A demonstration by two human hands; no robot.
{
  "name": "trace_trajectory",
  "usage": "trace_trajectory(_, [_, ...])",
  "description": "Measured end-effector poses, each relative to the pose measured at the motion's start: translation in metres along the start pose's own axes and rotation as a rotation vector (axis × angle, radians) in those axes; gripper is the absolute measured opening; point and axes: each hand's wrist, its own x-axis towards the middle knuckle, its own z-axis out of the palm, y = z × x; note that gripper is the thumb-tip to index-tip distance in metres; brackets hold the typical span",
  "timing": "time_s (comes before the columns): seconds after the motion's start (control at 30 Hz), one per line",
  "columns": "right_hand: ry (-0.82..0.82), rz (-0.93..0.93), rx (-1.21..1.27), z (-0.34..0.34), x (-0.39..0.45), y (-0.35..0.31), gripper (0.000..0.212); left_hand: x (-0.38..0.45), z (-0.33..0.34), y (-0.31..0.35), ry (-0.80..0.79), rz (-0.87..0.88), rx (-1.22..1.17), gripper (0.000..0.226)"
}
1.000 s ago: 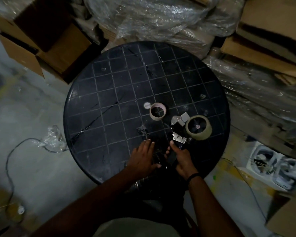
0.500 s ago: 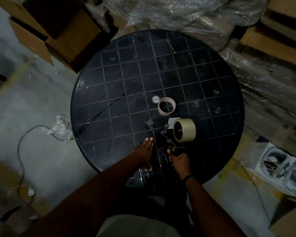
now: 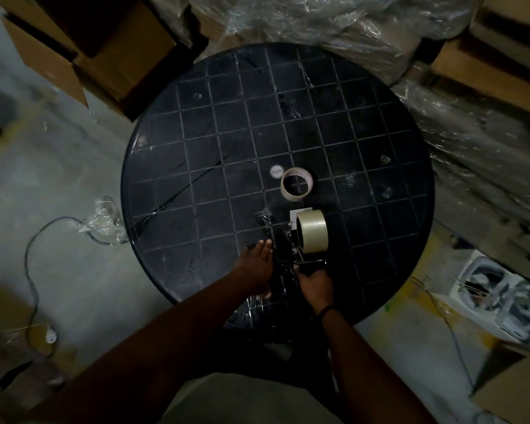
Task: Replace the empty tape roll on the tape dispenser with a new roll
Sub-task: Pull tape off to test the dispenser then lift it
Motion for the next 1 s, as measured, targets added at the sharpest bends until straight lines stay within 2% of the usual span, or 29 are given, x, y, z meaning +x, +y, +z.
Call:
trace_trajectory(0.17, [-0.045,0.068,-0.015,-0.002,0.006,-0.001,0.049,0.013,-0.011,0.008,0.079,-0.068,-0.055,0.136])
trace_trajectory(0.43, [-0.071,0.050,-0.070,-0.006,0.006,-0.006,0.035,0.044,-0.018,0.006,0.077,-0.094,0.172,0.127])
trace_trajectory(0.57, [-0.085,0.037,-0.115,-0.009,0.003,-0.009,0.032,0.042,-0.011,0.021,0.079,-0.173,0.154,0.121])
trace_trajectory(0.63, [-0.087,0.045,-0.147,-0.012,0.001,-0.010,0.032,0.042,-0.008,0.024,0.082,-0.220,0.117,0.125])
trace_trajectory(0.77, [-0.036,0.066,-0.316,-0.013,-0.005,-0.011,0.039,0.037,-0.006,0.020,0.010,-0.239,0.068,0.162])
trace_trajectory(0.9, [0.087,-0.051,-0.449,-0.008,-0.016,-0.010,0.033,0.042,-0.004,0.017,-0.043,-0.205,0.040,0.153])
trace_trajectory(1.0, [0.111,-0.103,-0.513,-0.008,-0.018,-0.007,0.042,0.045,-0.001,0.016,-0.065,-0.182,-0.004,0.151])
